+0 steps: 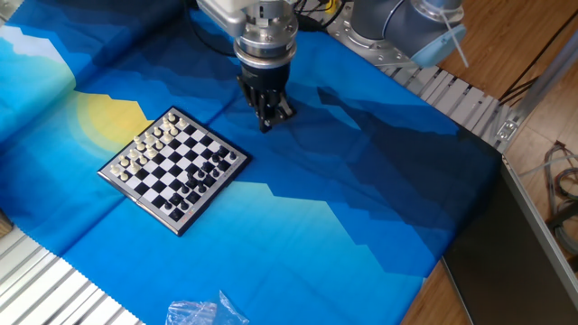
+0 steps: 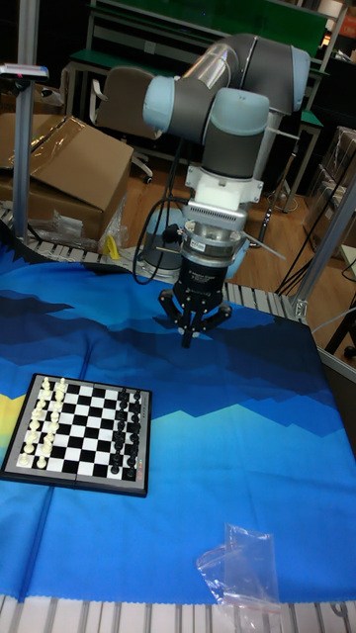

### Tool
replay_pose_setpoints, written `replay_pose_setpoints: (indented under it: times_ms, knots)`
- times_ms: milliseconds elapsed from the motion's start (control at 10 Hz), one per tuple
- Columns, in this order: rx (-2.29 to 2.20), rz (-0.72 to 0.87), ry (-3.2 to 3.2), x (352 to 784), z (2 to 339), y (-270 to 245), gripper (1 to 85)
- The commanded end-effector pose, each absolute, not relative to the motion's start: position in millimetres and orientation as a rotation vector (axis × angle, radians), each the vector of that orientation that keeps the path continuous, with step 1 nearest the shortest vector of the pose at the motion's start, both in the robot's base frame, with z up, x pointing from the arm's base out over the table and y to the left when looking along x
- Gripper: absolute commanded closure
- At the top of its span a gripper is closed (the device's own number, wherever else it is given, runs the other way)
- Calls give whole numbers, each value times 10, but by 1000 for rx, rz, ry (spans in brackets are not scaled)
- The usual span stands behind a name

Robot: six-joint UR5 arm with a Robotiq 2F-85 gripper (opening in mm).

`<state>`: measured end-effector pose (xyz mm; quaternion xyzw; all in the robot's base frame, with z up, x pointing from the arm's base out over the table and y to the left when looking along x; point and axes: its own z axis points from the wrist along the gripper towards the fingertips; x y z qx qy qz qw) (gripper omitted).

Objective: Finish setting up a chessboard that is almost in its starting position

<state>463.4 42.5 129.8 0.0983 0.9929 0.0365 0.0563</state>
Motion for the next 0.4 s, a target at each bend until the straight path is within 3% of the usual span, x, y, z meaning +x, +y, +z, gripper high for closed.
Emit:
replay_pose_setpoints:
  times_ms: [0,300]
  knots:
    - [277,145,2990,4682,1248,434,847]
    - [251,134,2987,4683,1243,410,847]
